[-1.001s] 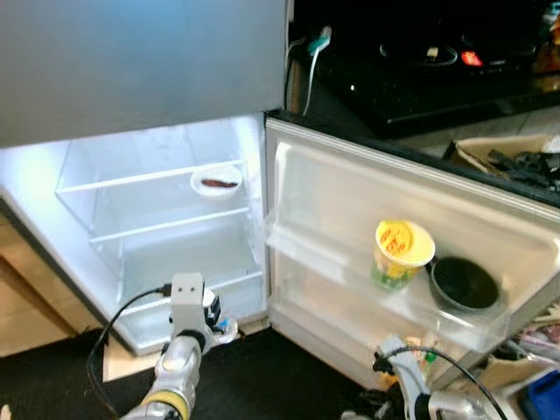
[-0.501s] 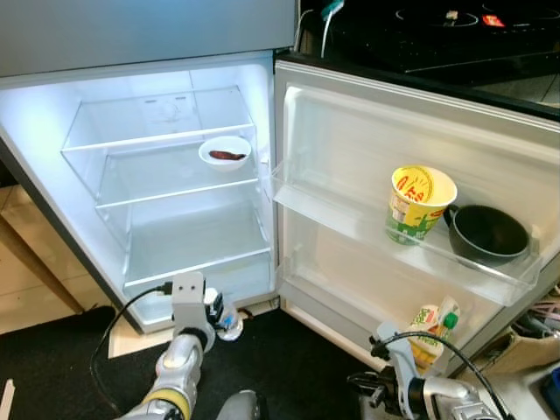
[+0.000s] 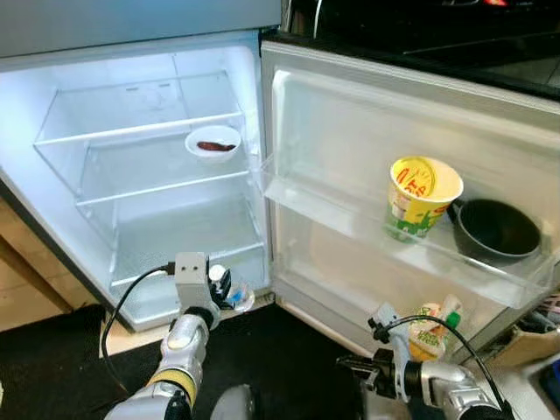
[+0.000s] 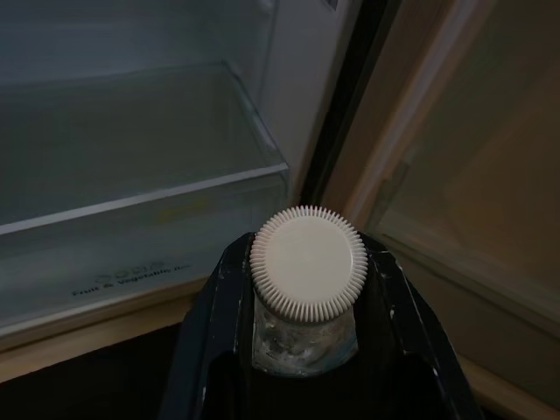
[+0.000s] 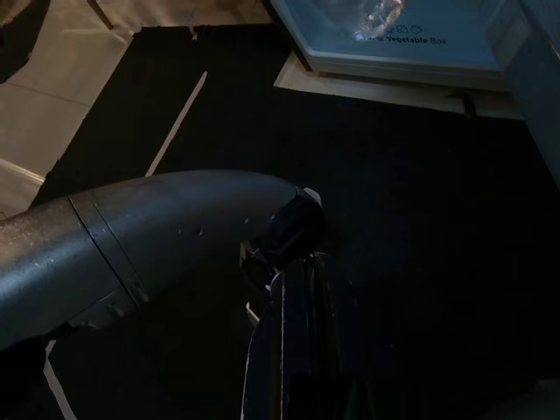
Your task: Restocking fridge
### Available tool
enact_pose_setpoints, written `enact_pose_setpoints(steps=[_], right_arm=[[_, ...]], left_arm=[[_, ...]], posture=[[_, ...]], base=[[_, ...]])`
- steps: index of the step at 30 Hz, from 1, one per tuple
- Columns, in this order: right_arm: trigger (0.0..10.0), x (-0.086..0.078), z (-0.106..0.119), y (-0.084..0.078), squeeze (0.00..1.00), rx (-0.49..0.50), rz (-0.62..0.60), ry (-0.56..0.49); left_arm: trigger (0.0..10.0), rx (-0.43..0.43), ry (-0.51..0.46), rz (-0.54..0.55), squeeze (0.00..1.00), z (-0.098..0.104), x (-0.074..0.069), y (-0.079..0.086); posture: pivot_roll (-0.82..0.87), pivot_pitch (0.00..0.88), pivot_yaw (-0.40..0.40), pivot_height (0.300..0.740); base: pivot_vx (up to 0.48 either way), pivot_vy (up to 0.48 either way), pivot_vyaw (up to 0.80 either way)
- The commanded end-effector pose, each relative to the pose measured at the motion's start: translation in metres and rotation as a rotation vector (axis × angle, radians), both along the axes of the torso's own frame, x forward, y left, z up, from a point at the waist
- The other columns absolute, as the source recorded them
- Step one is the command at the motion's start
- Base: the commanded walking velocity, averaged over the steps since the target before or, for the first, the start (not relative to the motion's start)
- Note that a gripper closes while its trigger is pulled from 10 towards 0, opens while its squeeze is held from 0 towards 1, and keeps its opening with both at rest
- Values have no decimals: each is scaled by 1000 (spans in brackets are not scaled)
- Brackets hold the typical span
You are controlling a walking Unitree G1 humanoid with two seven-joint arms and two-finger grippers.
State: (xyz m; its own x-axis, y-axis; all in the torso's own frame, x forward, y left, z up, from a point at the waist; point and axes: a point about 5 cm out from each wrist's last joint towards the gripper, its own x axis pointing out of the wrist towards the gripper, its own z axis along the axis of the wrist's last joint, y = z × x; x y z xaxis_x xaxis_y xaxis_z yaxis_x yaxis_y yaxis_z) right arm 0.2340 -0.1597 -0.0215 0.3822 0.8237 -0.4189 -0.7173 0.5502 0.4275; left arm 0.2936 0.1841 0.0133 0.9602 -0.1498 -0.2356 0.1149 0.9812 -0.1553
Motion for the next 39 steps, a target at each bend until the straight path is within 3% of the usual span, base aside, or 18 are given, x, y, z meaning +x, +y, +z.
enact_pose_setpoints(steps=[1, 6, 9, 13, 18, 19, 20, 23, 32, 36, 39], right_arm=[[10000, 5, 5, -1, 0, 29, -18, -15], [10000, 7, 9, 0, 0, 66, -7, -21], [10000, 10, 16, 2, 0, 114, 17, -35], [10000, 13, 20, 4, 0, 140, 32, -45], [10000, 20, 28, 3, 0, 166, 26, -75], [10000, 20, 28, 3, 0, 166, 26, -75], [10000, 23, 31, 2, 0, 171, 8, -87], [10000, 27, 32, -1, 0, 141, -35, -105], [10000, 29, 30, -4, 0, 100, -118, -132], [10000, 27, 29, -3, 0, 90, -129, -143], [10000, 28, 29, -1, 0, 79, -148, -160]], left_arm=[[10000, -53, -64, -54, 0, 10, 6, -9], [10000, -126, -75, -188, 0, 10, 4, -18], [10000, -173, -82, -355, 0, 12, 0, -22], [10000, -228, -72, -476, 0, 13, -3, -25], [10000, -308, -158, -583, 0, 36, 8, -18], [10000, -308, -158, -583, 0, 36, 8, -18], [10000, -353, -222, -555, 0, 51, 17, -14], [10000, -395, -295, -499, 0, 67, 29, -8], [10000, -388, -385, -292, 0, 88, 46, 10], [10000, -392, -401, -287, 0, 96, 50, 8], [10000, -334, -381, -312, 0, 94, 51, 1]], posture=[[-69, 0, -6, 581], [-70, 0, -7, 581], [-70, 0, -8, 581], [-70, 0, -8, 581], [-73, 0, -10, 581], [-73, 0, -10, 581], [-75, 0, -10, 581], [-77, 0, -9, 581], [-85, 55, 1, 581], [-86, 85, 9, 581], [-91, 107, 25, 581]], base=[[0, 0, 0], [0, 0, 0], [0, 0, 0], [0, 0, 0], [0, 0, 0], [0, 0, 0], [0, 0, 0], [0, 0, 0], [0, 0, 0], [0, 0, 0], [0, 0, 0]])
